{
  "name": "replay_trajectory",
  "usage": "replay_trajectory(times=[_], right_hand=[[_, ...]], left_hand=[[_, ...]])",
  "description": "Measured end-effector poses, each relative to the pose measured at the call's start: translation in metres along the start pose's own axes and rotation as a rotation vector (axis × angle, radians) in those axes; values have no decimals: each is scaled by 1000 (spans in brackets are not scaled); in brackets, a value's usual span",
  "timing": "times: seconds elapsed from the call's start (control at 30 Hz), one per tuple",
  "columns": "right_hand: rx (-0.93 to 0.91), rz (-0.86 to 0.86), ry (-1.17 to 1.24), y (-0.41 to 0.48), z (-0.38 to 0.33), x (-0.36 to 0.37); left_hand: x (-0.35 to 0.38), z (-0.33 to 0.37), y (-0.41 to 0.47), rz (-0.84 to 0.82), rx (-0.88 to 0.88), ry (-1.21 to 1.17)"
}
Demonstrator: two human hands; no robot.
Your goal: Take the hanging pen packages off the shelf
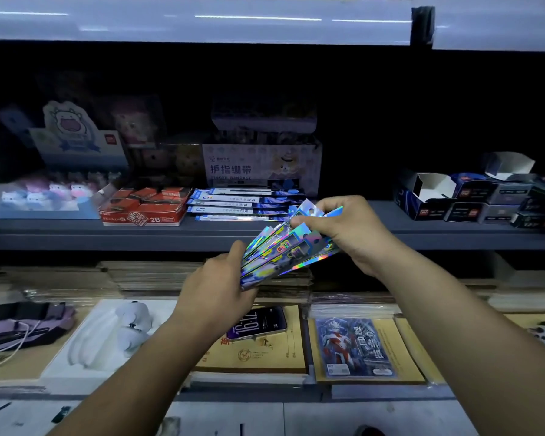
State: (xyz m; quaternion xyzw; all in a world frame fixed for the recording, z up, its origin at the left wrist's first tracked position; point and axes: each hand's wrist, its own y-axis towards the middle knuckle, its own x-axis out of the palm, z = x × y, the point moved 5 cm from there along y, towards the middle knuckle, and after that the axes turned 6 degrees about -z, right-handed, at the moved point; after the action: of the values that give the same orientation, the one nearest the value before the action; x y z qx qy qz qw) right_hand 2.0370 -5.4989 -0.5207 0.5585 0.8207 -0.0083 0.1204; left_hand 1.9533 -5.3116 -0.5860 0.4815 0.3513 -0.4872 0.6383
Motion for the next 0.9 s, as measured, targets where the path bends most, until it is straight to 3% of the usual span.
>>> replay_trajectory(times=[0.23,0.43,0.7,0.9], right_hand=[[32,-10,13,0,1,6],[76,-156,254,2,1,-6],[-47,100,161,5,-2,-14],[-120,177,89,8,-6,-21]], left_hand=[[-1,-1,1,40,30,-113],[-1,-9,6,25,-62,-100],[0,-11,4,22,-78,-115],[-1,-13,2,52,-66,-153]])
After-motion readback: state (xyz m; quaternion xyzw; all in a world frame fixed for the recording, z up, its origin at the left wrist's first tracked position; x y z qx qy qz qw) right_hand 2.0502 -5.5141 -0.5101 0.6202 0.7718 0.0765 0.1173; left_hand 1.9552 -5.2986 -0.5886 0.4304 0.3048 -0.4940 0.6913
